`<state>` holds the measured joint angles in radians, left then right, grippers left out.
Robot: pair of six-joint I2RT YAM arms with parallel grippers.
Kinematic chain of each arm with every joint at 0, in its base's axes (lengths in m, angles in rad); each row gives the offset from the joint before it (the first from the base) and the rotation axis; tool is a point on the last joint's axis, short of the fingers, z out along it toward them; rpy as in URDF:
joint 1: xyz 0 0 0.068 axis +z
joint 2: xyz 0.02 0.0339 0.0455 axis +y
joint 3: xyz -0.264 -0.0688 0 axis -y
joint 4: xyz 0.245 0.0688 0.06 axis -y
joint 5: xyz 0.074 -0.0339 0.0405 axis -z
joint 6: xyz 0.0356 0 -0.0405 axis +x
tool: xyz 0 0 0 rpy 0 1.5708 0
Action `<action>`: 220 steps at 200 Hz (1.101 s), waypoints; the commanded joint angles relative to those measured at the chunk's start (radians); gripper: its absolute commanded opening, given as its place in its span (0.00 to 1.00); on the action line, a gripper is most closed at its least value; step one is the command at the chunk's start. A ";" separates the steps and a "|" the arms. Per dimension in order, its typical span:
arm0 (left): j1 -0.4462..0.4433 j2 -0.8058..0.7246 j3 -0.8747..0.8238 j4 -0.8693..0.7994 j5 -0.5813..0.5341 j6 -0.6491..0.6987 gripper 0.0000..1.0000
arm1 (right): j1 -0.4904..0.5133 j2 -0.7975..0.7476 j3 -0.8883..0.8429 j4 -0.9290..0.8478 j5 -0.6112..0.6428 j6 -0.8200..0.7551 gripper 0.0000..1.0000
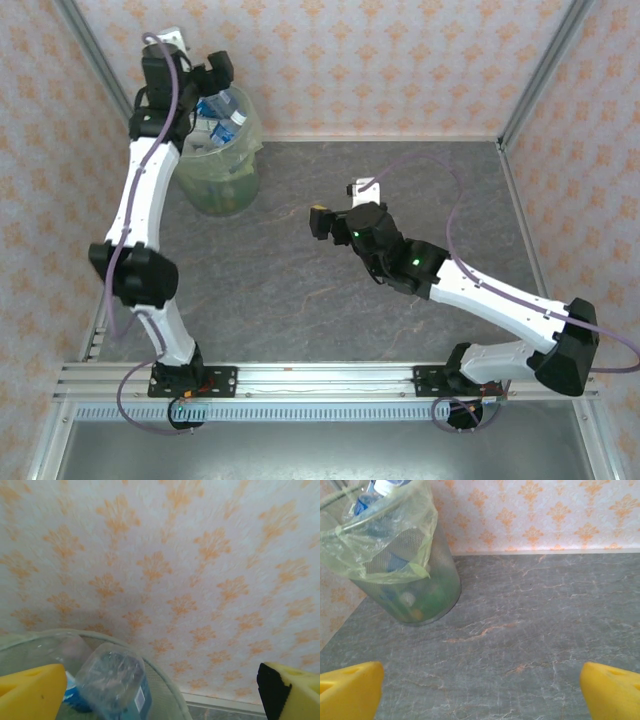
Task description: Put the plastic bottles in the bin
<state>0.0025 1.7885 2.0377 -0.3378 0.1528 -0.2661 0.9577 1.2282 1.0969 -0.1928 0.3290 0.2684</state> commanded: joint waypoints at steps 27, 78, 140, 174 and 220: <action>0.001 -0.387 -0.416 0.224 -0.074 -0.105 0.99 | -0.039 -0.088 -0.053 0.042 0.116 -0.020 1.00; -0.013 -0.739 -0.867 0.290 -0.159 -0.142 0.99 | -0.105 -0.147 -0.137 0.086 0.268 -0.026 1.00; -0.016 -1.063 -1.354 0.188 -0.294 -0.164 0.99 | -0.247 -0.229 -0.379 0.286 0.426 -0.123 1.00; -0.016 -1.182 -1.579 0.287 -0.382 -0.137 0.99 | -0.382 -0.239 -0.514 0.390 0.435 -0.150 1.00; -0.016 -1.111 -1.757 0.596 -0.536 -0.029 0.99 | -0.557 -0.208 -0.682 0.616 0.390 -0.191 1.00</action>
<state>-0.0067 0.6273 0.3275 0.0200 -0.2646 -0.3649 0.4728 1.0077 0.4767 0.2493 0.7105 0.1066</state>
